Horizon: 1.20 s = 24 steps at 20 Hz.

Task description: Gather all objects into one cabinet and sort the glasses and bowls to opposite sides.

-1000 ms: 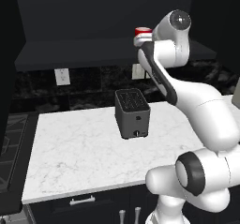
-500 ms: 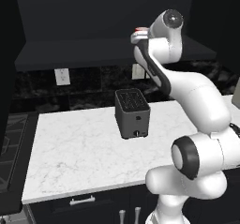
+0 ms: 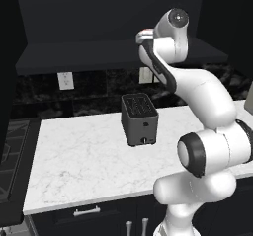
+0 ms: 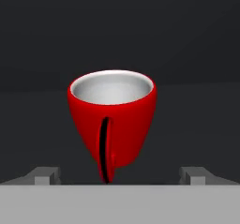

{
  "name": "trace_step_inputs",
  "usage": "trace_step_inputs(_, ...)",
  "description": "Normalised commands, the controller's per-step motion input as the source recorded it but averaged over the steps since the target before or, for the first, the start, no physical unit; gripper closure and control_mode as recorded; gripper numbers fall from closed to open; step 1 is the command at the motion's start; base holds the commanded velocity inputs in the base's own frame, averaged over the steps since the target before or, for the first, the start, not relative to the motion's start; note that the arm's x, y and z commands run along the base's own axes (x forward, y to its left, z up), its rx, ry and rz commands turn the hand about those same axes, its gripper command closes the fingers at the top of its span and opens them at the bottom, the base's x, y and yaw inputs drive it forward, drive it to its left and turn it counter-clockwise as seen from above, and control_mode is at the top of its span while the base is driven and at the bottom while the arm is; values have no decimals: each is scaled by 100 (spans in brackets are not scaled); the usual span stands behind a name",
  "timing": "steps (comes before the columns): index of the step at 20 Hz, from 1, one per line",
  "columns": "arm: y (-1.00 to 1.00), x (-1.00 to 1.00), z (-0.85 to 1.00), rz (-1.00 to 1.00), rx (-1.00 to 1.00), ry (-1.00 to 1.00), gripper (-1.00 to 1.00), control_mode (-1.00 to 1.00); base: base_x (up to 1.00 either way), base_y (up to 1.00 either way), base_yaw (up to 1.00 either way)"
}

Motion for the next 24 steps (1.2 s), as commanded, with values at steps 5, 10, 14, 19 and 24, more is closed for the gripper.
trace_step_inputs(5,0,32,0,0,0,0,-100,-100,0,0,0)
trace_step_inputs(10,0,42,-2,-2,0,0,-100,-100,0,0,0)
trace_step_inputs(14,0,24,-9,-1,0,0,-100,-100,0,0,0)
trace_step_inputs(19,0,7,-10,-1,-1,0,-100,-100,0,0,0)
trace_step_inputs(24,1,11,-3,-1,-1,2,100,-100,0,0,0)
